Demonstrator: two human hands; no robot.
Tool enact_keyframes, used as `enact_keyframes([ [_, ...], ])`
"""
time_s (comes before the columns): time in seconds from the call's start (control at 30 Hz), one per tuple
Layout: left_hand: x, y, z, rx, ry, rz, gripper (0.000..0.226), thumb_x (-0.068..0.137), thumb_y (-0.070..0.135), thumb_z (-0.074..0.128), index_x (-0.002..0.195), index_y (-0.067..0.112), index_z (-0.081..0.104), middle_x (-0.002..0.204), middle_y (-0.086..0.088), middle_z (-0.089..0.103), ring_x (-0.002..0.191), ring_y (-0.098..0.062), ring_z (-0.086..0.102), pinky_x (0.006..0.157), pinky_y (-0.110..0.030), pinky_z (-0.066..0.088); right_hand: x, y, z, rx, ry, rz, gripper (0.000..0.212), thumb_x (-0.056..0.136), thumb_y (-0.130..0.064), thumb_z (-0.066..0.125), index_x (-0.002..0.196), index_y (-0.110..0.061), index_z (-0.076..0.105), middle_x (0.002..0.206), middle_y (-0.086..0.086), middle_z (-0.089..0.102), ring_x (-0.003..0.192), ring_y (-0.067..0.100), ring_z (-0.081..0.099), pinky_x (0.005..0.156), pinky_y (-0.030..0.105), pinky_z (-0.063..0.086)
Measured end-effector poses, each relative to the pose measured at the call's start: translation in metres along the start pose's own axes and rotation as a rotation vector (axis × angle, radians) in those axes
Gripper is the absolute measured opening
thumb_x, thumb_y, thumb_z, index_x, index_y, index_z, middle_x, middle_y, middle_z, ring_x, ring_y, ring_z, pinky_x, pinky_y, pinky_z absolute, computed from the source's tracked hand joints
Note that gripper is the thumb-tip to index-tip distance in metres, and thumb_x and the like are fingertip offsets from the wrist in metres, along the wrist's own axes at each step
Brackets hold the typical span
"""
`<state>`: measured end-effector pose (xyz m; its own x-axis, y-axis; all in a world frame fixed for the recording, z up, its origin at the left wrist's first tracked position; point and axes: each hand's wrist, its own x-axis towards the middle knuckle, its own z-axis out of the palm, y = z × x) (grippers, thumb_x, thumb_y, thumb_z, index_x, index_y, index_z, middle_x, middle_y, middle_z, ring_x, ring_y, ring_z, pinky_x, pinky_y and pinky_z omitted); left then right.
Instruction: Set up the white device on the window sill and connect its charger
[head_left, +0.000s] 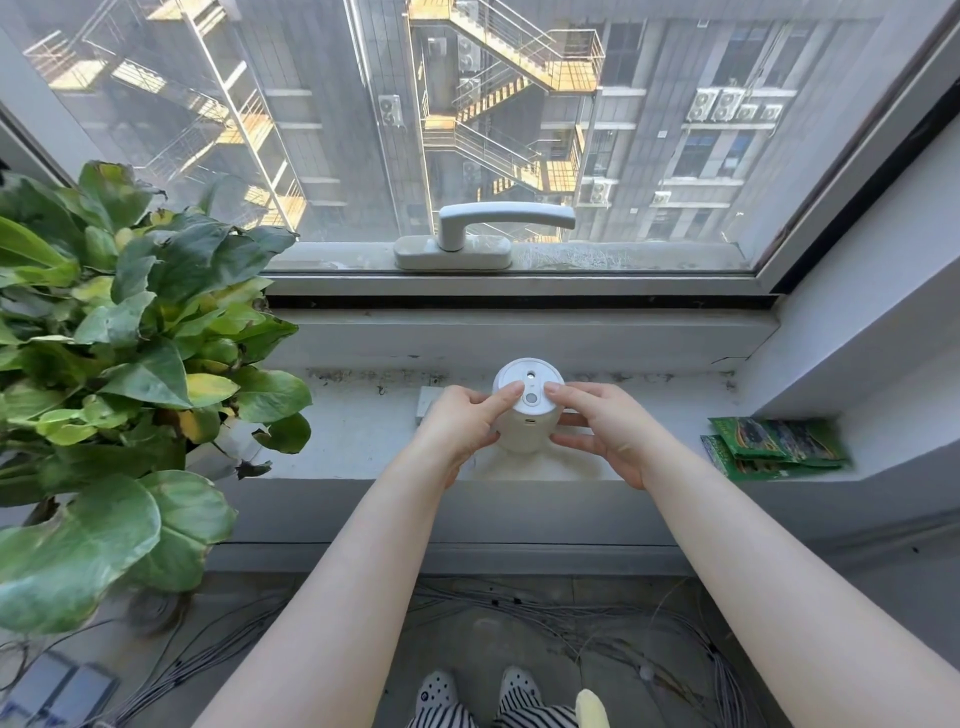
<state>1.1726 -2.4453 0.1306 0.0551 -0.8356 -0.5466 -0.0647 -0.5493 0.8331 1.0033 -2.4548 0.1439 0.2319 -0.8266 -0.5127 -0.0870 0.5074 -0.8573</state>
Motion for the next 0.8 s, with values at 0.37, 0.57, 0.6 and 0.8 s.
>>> enact_keyframes([
  [0.37,0.006,-0.001,-0.004,0.065,0.027,0.016,0.056,0.068,0.051,0.075,0.098,0.005,0.075,0.097,-0.008,0.076,0.097,-0.017,0.07,0.098,-0.034,0.051,0.002,-0.002,-0.001,-0.014,-0.006,0.005,0.029,0.092,-0.026,0.059,0.113,-0.007,0.067,0.105,0.005,0.072,0.091,0.014,0.067,0.09,0.032,0.055],
  [0.57,0.002,0.002,-0.002,0.094,0.04,0.026,0.066,0.057,0.059,0.074,0.095,0.006,0.076,0.093,-0.01,0.077,0.095,-0.018,0.072,0.098,-0.037,0.052,0.002,-0.004,-0.002,-0.038,-0.008,0.003,0.033,0.092,-0.026,0.058,0.117,-0.005,0.066,0.111,0.008,0.071,0.092,0.014,0.067,0.086,0.028,0.056],
  [0.6,0.002,0.001,-0.003,0.108,0.037,0.035,0.067,0.055,0.061,0.073,0.094,0.007,0.076,0.092,-0.009,0.077,0.095,-0.018,0.071,0.098,-0.037,0.052,0.002,-0.003,-0.002,-0.042,-0.013,0.001,0.033,0.093,-0.027,0.057,0.116,-0.006,0.066,0.11,0.008,0.072,0.091,0.014,0.067,0.085,0.027,0.056],
  [0.8,-0.008,0.009,-0.006,0.219,0.069,0.087,0.054,0.075,0.059,0.065,0.102,0.013,0.071,0.095,0.003,0.067,0.094,-0.016,0.063,0.088,-0.029,0.048,0.001,0.001,-0.006,-0.114,0.002,-0.019,0.037,0.089,-0.042,0.058,0.12,-0.022,0.064,0.125,0.002,0.065,0.118,0.02,0.058,0.096,0.038,0.052],
])
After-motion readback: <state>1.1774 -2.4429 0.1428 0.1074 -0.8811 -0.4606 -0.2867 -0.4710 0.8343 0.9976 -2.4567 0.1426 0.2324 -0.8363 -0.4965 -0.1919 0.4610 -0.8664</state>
